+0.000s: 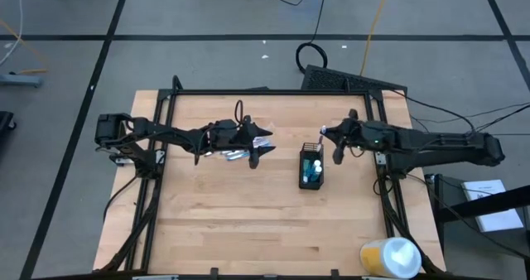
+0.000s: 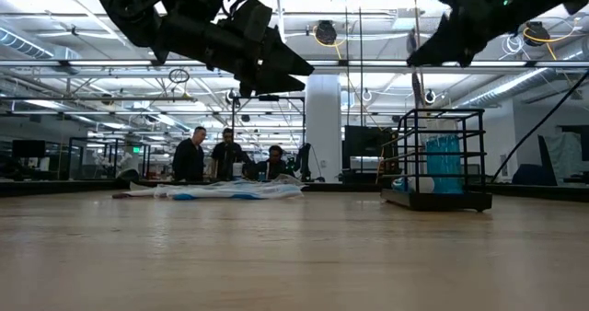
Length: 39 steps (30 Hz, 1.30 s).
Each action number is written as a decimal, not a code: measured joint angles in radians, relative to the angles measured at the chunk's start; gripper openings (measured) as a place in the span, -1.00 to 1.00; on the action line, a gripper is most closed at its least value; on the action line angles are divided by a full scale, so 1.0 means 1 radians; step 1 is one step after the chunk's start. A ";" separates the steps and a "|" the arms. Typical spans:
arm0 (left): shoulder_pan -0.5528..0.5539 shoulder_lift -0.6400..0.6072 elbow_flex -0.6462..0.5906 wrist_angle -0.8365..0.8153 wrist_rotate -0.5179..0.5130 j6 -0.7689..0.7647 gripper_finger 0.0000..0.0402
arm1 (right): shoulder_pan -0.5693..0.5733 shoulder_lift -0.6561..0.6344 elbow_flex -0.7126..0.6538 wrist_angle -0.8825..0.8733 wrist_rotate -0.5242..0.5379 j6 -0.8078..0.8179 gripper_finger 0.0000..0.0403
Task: Pick & Place toothbrushing station
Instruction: Put the purple toothbrush into the top section of the mesh organizer
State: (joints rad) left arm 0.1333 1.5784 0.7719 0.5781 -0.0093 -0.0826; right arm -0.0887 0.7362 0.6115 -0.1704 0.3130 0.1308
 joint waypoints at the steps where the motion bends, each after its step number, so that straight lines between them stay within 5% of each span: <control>1: 0.000 0.000 0.000 0.000 0.000 -0.001 0.33 | 0.000 0.016 -0.009 0.013 0.003 0.007 -0.98; 19: 0.000 0.000 0.000 -0.008 0.000 -0.002 0.33 | 0.000 0.081 -0.189 0.266 0.000 0.094 -0.98; 31: 0.000 0.000 0.000 -0.010 0.000 -0.001 0.33 | 0.000 0.081 -0.214 0.286 0.001 0.094 -0.95; 39: 0.000 0.000 -0.001 -0.010 0.000 0.000 0.33 | 0.000 0.082 -0.215 0.279 -0.003 0.097 -0.74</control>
State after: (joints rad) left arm 0.1333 1.5784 0.7712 0.5682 -0.0097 -0.0830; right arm -0.0891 0.8181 0.3965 0.1085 0.3098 0.2276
